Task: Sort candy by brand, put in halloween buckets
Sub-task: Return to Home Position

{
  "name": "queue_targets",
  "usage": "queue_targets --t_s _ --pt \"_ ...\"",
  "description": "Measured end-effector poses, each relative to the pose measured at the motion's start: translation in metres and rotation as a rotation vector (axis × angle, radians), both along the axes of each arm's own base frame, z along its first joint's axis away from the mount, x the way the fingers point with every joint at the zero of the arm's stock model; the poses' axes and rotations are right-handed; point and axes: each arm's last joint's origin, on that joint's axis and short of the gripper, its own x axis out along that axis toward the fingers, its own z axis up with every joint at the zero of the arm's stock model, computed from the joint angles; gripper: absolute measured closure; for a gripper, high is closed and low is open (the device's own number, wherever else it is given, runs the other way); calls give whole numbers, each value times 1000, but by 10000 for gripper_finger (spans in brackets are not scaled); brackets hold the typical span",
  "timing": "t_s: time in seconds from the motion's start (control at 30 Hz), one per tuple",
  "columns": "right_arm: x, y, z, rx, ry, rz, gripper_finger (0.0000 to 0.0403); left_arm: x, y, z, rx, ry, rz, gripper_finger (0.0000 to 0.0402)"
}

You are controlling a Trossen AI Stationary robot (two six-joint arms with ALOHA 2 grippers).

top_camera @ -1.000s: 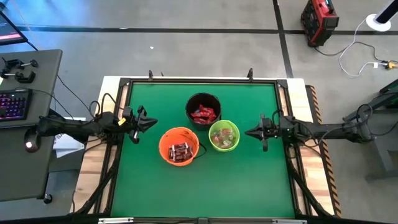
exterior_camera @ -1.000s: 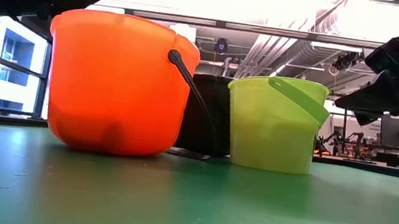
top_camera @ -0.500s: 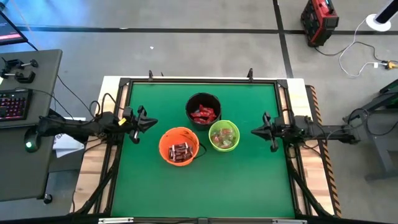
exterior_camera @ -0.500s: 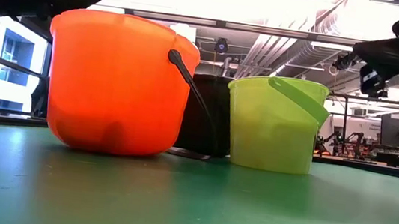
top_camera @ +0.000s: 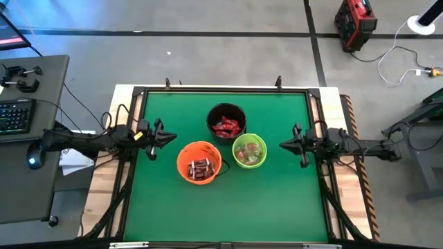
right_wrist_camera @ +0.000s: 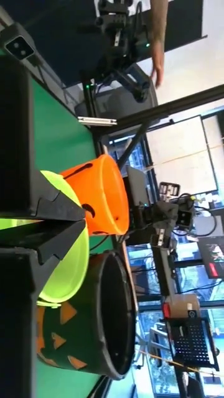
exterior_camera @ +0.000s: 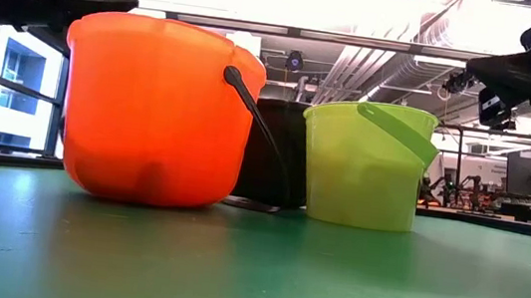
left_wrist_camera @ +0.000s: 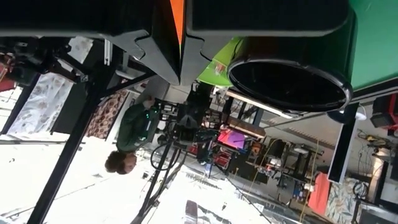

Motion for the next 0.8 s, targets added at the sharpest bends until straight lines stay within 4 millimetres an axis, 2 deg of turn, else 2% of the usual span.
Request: queue_targets --t_s 0.27,0.47,0.57,0.67,0.8 --pt "0 0 -4 1 44 0 402 -1 0 -2 0 18 0 398" --pt "0 0 -4 1 44 0 402 -14 0 0 14 -15 3 398" --pt "0 0 -4 1 44 0 402 -21 0 -3 138 16 25 398" --pt "0 0 -4 1 42 1 402 -19 0 -12 209 110 19 398" --pt "0 0 -5 1 47 0 402 -19 -2 -19 196 175 -33 398"
